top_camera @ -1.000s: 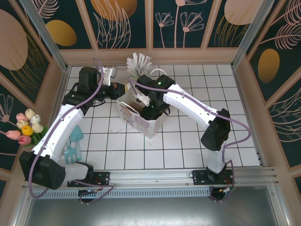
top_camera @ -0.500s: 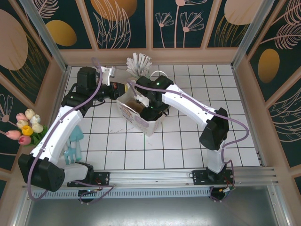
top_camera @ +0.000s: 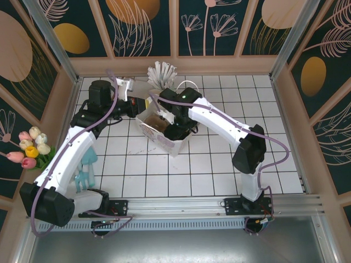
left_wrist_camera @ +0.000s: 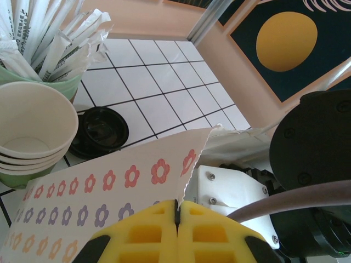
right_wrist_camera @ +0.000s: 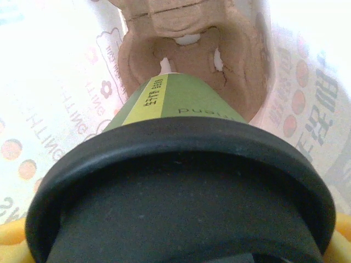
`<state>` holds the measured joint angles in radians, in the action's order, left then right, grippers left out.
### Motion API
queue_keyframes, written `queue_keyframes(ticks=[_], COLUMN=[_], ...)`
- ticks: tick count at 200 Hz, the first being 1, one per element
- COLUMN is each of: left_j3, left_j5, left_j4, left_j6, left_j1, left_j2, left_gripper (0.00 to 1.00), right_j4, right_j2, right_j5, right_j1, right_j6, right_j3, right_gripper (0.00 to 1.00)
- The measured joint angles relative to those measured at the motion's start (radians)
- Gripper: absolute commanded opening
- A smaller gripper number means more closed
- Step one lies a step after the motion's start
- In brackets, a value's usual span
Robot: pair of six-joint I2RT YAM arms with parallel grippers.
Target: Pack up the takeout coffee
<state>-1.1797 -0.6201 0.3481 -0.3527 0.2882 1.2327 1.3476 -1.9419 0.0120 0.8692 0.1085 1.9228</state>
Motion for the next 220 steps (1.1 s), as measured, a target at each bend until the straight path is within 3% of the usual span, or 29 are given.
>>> queue_keyframes(ticks=[74, 220], left_j3=[0.005, 0.146], left_j5=[0.000, 0.011], left_j4=[-0.002, 0.027], left_j6=[-0.007, -0.117], left_j1=[0.000, 0.000], left_j2=[-0.005, -0.201], left_gripper=[0.00, 0.00], right_j4=[0.000, 0.000], right_j2=[-0.032, -0.032], right_j5=[0.002, 0.048], right_j1=[0.000, 0.065], right_j6=[0.017, 0.025], right_j3=[0.000, -0.033], right_gripper=[0.37, 0.36])
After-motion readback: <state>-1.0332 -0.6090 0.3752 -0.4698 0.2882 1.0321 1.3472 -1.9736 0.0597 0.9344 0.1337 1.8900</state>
